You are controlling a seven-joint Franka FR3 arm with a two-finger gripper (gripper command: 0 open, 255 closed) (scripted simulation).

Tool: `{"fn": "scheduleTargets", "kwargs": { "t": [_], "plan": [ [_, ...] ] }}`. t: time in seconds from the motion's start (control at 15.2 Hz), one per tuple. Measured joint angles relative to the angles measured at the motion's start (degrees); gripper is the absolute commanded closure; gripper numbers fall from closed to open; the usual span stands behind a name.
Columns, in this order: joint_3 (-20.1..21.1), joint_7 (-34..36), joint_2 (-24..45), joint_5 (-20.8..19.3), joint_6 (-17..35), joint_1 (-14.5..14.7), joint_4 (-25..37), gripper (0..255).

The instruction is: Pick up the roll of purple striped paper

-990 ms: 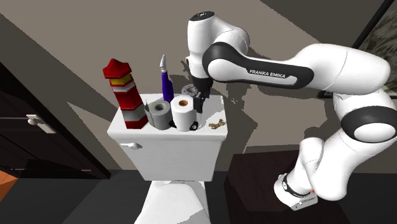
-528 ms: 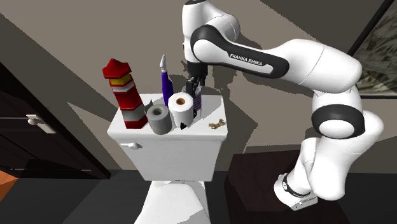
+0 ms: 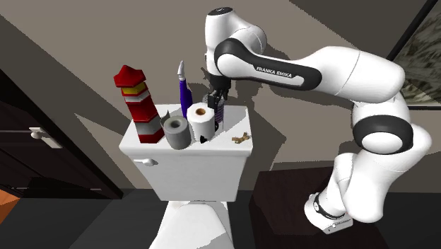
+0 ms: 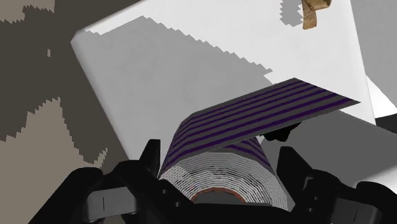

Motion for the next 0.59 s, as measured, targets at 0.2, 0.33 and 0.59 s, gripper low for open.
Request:
{"fn": "scheduleTargets", "kwargs": {
  "t": [0.2, 0.33, 0.59],
  "plan": [
    [0.26, 0.29, -0.47, 0.0, 0.06, 0.27, -0.21, 255],
    [0.28, 0.35, -0.26, 0.08, 0.06, 0.29, 0.23, 255],
    [0.2, 0.1, 0.25, 0.03, -0.22, 0.19, 0.0, 255]
  ]
}}
